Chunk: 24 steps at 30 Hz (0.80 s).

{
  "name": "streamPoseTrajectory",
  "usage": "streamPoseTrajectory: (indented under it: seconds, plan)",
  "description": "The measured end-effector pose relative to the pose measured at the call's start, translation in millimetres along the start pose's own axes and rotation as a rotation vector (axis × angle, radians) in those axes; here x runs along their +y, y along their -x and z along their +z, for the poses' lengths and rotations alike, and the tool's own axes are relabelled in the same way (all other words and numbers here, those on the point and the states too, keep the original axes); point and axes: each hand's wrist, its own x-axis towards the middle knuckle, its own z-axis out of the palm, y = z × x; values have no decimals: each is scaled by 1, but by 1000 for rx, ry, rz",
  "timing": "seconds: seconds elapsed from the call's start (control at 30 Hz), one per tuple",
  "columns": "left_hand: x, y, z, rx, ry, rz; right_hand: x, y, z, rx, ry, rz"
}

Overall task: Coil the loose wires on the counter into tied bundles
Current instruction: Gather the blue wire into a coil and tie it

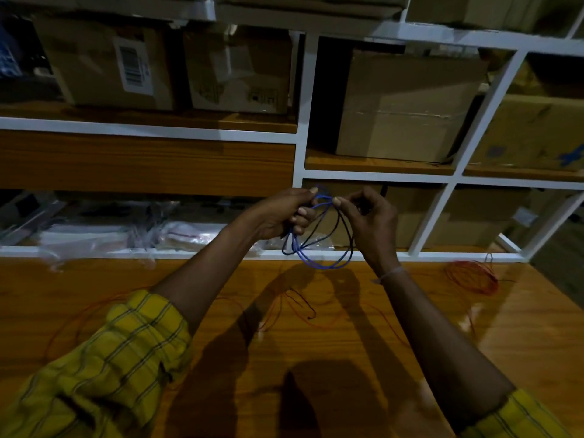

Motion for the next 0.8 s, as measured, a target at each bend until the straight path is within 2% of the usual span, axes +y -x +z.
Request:
streamPoseTrajectory:
  seconds: [0.13, 0.2, 0.27, 0.33, 0.4, 0.47, 0.53, 0.63, 0.8]
  plan:
    - [8, 3, -5, -54, -75, -98, 8, -3, -8, -97, -35, 9]
    - [11, 4, -9, -73, -138, -135, 13, -6, -13, -189, 47, 27]
    - [14, 5, -10, -94, -196, -171, 19, -9, -18, -333, 197, 42]
    - [15, 5, -9, -157, -219, -208, 23, -12, -24, -523, 239, 76]
    - [16, 5, -6, -250, -204, -239, 24, -14, -27, -683, 209, 100]
    - [17, 7, -3, -340, -148, -242, 25, -15, -27, -779, 71, 167]
    - [17, 8, 0, -380, -92, -218, 28, -15, -25, -787, -129, 276]
    - [16, 6, -1, -362, -24, -168, 35, -15, -22, -726, -170, 362]
    - [5, 3, -20, -162, 35, -25, 38, -16, -27, -732, -436, 477]
